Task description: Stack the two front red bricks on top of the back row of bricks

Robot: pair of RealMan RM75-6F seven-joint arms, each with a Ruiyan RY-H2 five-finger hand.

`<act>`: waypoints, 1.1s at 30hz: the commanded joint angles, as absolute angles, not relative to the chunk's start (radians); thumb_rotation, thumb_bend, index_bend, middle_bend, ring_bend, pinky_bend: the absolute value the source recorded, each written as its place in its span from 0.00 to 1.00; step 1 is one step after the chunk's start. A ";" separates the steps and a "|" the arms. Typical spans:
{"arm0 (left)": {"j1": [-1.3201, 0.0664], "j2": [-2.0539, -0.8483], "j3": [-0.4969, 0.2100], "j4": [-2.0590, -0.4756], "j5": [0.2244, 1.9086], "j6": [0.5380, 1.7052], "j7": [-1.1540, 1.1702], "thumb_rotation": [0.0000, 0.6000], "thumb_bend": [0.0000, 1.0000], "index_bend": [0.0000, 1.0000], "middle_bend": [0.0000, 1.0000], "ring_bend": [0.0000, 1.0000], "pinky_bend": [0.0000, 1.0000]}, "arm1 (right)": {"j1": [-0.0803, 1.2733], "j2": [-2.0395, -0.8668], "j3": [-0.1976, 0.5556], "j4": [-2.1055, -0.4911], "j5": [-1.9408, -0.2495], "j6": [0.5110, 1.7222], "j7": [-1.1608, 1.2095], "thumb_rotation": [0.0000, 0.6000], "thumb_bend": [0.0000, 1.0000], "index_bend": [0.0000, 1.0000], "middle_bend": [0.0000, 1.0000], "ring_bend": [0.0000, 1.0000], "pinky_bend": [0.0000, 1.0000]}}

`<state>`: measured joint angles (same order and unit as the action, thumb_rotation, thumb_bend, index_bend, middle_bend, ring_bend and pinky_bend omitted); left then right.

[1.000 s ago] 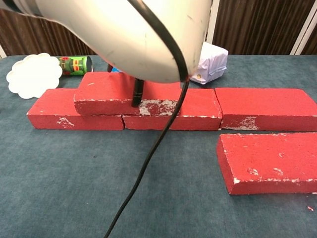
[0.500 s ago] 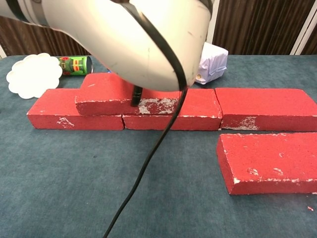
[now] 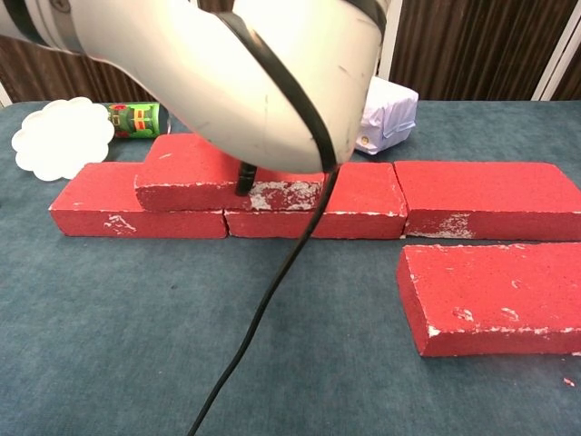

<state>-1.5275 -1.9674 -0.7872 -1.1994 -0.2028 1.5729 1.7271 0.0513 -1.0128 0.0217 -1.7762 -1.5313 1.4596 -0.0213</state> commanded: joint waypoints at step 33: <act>-1.529 -1.983 -0.788 -1.191 -0.172 1.579 1.724 1.00 0.19 0.00 0.00 0.00 0.12 | 0.055 -1.010 0.018 -1.780 -1.532 1.448 -0.019 1.00 0.00 0.17 0.00 0.02 0.00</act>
<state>-1.5298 -1.9829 -0.7884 -1.1895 -0.1701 1.5760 1.7207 0.0548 -1.0105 0.0180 -1.7794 -1.5313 1.4483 -0.0198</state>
